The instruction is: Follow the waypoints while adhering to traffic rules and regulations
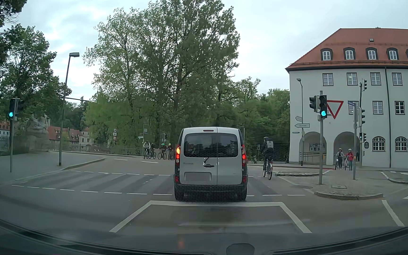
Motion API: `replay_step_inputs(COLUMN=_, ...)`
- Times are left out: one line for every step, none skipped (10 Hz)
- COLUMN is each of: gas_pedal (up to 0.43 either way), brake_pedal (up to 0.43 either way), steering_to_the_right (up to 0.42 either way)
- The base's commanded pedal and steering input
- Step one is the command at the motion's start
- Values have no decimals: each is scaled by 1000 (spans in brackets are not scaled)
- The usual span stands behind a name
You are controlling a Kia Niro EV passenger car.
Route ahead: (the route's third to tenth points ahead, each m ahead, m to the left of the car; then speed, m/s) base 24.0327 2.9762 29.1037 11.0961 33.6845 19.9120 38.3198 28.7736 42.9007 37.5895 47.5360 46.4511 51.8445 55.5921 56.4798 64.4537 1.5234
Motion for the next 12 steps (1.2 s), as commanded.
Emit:
replay_step_inputs(gas_pedal=240, brake_pedal=0, steering_to_the_right=-5)
replay_step_inputs(gas_pedal=240, brake_pedal=0, steering_to_the_right=-5)
replay_step_inputs(gas_pedal=240, brake_pedal=0, steering_to_the_right=-5)
replay_step_inputs(gas_pedal=240, brake_pedal=0, steering_to_the_right=-5)
replay_step_inputs(gas_pedal=240, brake_pedal=0, steering_to_the_right=-5)
replay_step_inputs(gas_pedal=248, brake_pedal=0, steering_to_the_right=-5)
replay_step_inputs(gas_pedal=248, brake_pedal=0, steering_to_the_right=-5)
replay_step_inputs(gas_pedal=240, brake_pedal=0, steering_to_the_right=-5)
replay_step_inputs(gas_pedal=240, brake_pedal=0, steering_to_the_right=-5)
replay_step_inputs(gas_pedal=240, brake_pedal=0, steering_to_the_right=-5)
replay_step_inputs(gas_pedal=240, brake_pedal=0, steering_to_the_right=-5)
replay_step_inputs(gas_pedal=228, brake_pedal=0, steering_to_the_right=-5)
